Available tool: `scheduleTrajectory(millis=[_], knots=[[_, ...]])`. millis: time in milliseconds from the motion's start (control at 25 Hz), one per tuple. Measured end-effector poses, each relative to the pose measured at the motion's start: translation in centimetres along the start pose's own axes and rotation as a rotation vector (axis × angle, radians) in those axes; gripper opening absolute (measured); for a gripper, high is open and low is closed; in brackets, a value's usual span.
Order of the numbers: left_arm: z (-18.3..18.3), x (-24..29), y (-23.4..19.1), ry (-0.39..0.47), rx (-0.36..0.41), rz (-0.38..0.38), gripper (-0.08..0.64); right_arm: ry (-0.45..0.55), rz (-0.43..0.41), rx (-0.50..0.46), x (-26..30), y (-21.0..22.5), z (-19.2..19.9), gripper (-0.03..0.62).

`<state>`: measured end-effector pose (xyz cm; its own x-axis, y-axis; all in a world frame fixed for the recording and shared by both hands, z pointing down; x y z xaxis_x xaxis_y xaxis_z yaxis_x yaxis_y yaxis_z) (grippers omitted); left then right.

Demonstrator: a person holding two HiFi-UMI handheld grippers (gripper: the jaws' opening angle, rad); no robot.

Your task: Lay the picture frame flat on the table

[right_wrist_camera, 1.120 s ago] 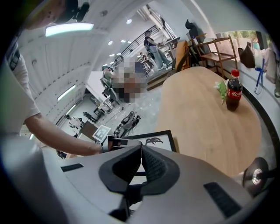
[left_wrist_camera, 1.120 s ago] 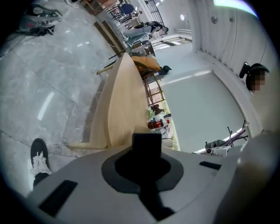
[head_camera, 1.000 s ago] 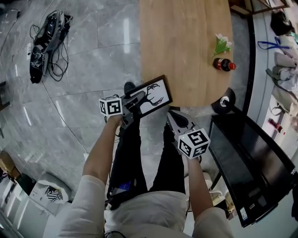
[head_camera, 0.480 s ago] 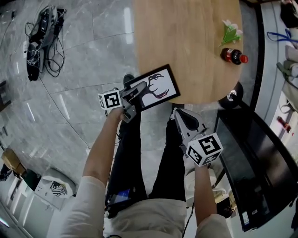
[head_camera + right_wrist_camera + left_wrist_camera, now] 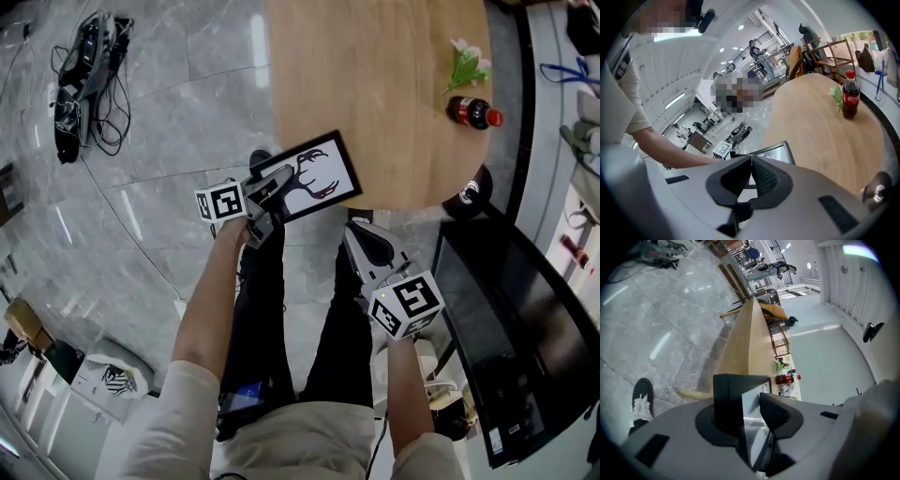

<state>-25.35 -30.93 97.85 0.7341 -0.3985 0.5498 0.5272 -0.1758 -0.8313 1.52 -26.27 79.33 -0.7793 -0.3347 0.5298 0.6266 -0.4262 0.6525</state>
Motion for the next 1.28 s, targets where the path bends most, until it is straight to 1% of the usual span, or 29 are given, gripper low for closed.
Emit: scheduleTrajectory(millis=[80,160,400,520,760,880,1080,1280], knots=[[0.3,0.4,-0.1,0.004,-0.007,-0.037,0.162,0.006,0.009,0.012,-0.2,0.2,0.2,0.034],[0.4,0.7,-0.1,0.002,-0.005,-0.056,0.180,0.011,0.012,0.022,-0.3,0.1,0.4,0.034],[-0.2,1.5,0.4,0.014,0.032,-0.073,0.203,0.003,0.019,0.023,0.0,-0.4,0.7,0.034],[-0.3,1.9,0.6,0.025,0.022,-0.070,0.210,0.008,0.022,0.034,0.3,-0.5,0.6,0.034],[-0.2,2.6,0.9,0.037,0.019,-0.068,0.213,-0.001,0.011,0.022,0.6,-0.6,0.6,0.034],[-0.2,2.2,0.8,0.050,0.016,-0.062,0.217,-0.003,0.014,0.020,0.6,-0.7,0.5,0.034],[-0.6,1.2,0.5,0.077,0.023,-0.029,0.242,-0.008,0.013,0.027,0.8,-0.8,0.8,0.034],[-0.6,-0.1,-0.5,0.085,-0.007,-0.019,0.245,0.009,0.024,0.055,1.4,-1.1,0.8,0.034]])
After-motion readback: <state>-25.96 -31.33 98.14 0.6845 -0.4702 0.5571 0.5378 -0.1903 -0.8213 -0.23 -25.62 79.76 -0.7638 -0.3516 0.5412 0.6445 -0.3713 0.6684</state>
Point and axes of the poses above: the fingertips, and each gripper's own axes: x forward along the fingers, y to its right, z out of its underside, the point moved 10 cm from there along -x, backward along the fingers, and after that the axes turned 7 degrees about -z, right-handed, at the moved point
